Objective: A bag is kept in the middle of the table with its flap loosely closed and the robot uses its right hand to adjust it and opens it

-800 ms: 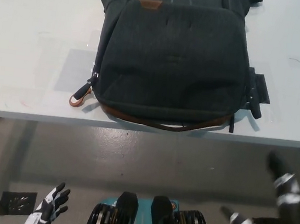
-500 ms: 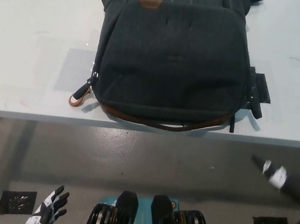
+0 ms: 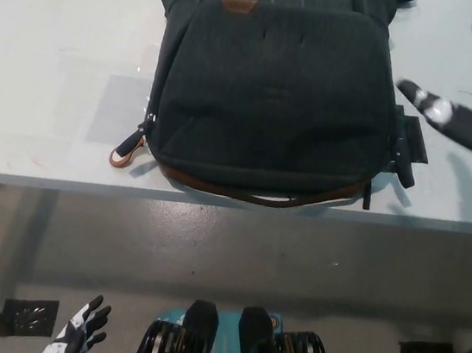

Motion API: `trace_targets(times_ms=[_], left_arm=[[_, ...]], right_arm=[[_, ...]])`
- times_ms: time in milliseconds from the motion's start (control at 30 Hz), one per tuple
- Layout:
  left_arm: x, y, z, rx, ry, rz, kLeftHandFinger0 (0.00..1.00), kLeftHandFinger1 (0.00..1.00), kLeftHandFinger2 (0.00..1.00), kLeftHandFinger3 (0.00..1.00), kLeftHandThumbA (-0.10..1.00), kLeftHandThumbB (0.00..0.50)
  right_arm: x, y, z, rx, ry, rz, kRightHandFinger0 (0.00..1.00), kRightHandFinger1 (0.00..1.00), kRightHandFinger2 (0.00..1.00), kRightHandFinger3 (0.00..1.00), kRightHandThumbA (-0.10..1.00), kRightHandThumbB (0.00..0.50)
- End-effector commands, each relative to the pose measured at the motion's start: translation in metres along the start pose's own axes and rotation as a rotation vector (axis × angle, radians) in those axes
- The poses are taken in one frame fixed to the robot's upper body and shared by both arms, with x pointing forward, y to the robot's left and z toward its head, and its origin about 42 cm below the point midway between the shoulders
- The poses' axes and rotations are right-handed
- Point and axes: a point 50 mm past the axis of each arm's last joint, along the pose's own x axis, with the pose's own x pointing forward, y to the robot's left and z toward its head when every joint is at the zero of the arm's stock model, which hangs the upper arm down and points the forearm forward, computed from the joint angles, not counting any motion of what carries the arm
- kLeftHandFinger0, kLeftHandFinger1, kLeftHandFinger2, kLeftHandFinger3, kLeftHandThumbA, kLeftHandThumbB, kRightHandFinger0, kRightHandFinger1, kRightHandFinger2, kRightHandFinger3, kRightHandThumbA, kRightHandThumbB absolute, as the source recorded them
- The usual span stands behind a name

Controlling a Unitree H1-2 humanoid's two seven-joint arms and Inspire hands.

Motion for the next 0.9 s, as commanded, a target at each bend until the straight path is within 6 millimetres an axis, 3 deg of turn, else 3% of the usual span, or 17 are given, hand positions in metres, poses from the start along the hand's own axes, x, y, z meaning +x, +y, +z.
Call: trace_targets(times_ms=[0, 33, 100, 200, 333, 467, 600, 767, 867], left_arm=[[-0.008, 0.004, 0.004, 0.041, -0.039, -0.019, 1.00, 1.00, 1.00, 1.00, 1.00, 0.090], [-0.008, 0.004, 0.003, 0.039, -0.037, -0.019, 1.00, 1.00, 1.00, 1.00, 1.00, 0.090], [-0.013, 0.004, 0.002, 0.038, -0.027, -0.016, 1.00, 1.00, 1.00, 1.00, 1.00, 0.090], [-0.015, 0.005, 0.001, 0.053, -0.029, -0.016, 1.00, 1.00, 1.00, 1.00, 1.00, 0.087], [-0.017, 0.006, 0.001, 0.067, -0.019, -0.015, 1.00, 1.00, 1.00, 1.00, 1.00, 0.120], [-0.017, 0.005, 0.001, 0.064, -0.019, -0.020, 1.00, 1.00, 1.00, 1.00, 1.00, 0.122], [-0.017, 0.005, 0.001, 0.050, -0.020, -0.020, 1.00, 1.00, 1.00, 1.00, 1.00, 0.124], [-0.018, 0.007, 0.000, 0.045, -0.024, -0.023, 1.00, 1.00, 1.00, 1.00, 1.00, 0.115], [-0.019, 0.006, 0.001, 0.037, -0.023, -0.026, 1.00, 1.00, 1.00, 1.00, 1.00, 0.113]], right_arm=[[0.036, 0.017, 0.004, 0.203, 0.082, 0.121, 1.00, 1.00, 1.00, 1.00, 1.00, 0.296], [0.044, 0.018, 0.002, 0.213, 0.102, 0.127, 1.00, 1.00, 1.00, 1.00, 1.00, 0.297], [0.054, 0.025, -0.003, 0.261, 0.142, 0.142, 1.00, 1.00, 1.00, 1.00, 1.00, 0.347], [0.067, 0.028, -0.008, 0.323, 0.170, 0.197, 1.00, 1.00, 1.00, 1.00, 1.00, 0.358], [0.082, 0.031, -0.010, 0.308, 0.205, 0.225, 1.00, 1.00, 1.00, 1.00, 1.00, 0.364], [0.099, 0.032, -0.013, 0.252, 0.243, 0.239, 1.00, 1.00, 1.00, 1.00, 1.00, 0.333], [0.109, 0.027, -0.020, 0.178, 0.278, 0.246, 1.00, 1.00, 1.00, 1.00, 1.00, 0.355], [0.113, 0.019, -0.024, 0.137, 0.294, 0.267, 1.00, 1.00, 1.00, 1.00, 1.00, 0.307], [0.114, 0.010, -0.029, 0.120, 0.315, 0.264, 1.00, 1.00, 1.00, 1.00, 1.00, 0.347]])
